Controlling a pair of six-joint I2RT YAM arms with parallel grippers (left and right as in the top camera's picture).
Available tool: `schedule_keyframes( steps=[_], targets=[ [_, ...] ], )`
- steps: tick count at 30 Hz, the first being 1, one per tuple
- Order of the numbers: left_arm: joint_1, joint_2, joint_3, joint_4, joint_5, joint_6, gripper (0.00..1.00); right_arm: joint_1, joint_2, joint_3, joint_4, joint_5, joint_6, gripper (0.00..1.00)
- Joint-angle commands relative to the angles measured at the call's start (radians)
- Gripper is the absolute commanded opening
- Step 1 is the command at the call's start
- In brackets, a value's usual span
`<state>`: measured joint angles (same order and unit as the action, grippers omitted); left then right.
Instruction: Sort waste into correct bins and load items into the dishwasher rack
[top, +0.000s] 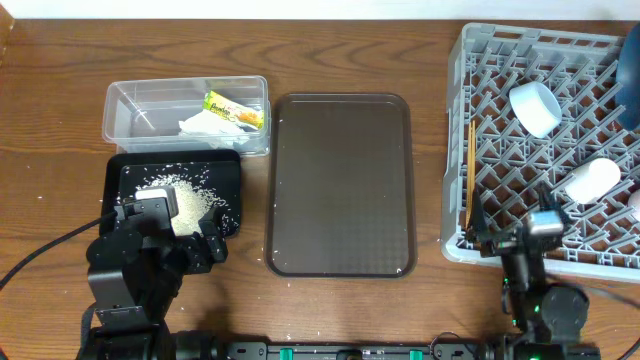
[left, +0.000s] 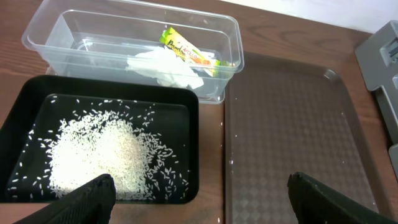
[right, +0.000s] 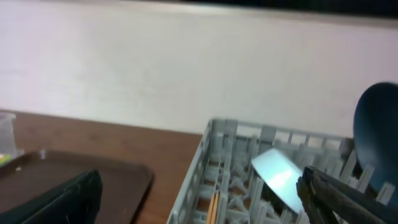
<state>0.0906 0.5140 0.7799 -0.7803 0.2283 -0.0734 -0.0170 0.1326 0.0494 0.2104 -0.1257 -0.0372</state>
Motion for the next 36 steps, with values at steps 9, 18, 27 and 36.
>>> schedule_keyframes(
  steps=[9, 18, 27, 36],
  targets=[
    [0.004, -0.006, 0.003, 0.003, -0.013, 0.013, 0.91, 0.020, -0.122, -0.044, -0.276, 0.023, 0.002, 0.99],
    [0.004, -0.006, 0.003, 0.003, -0.013, 0.013, 0.91, 0.020, -0.119, -0.044, -0.275, 0.023, 0.003, 0.99],
    [0.004, -0.006, 0.003, 0.003, -0.013, 0.013, 0.91, 0.020, -0.119, -0.044, -0.275, 0.023, 0.003, 0.99],
    [0.004, -0.006, 0.003, 0.003, -0.013, 0.013, 0.91, 0.020, -0.119, -0.044, -0.275, 0.023, 0.003, 0.99]
  ],
)
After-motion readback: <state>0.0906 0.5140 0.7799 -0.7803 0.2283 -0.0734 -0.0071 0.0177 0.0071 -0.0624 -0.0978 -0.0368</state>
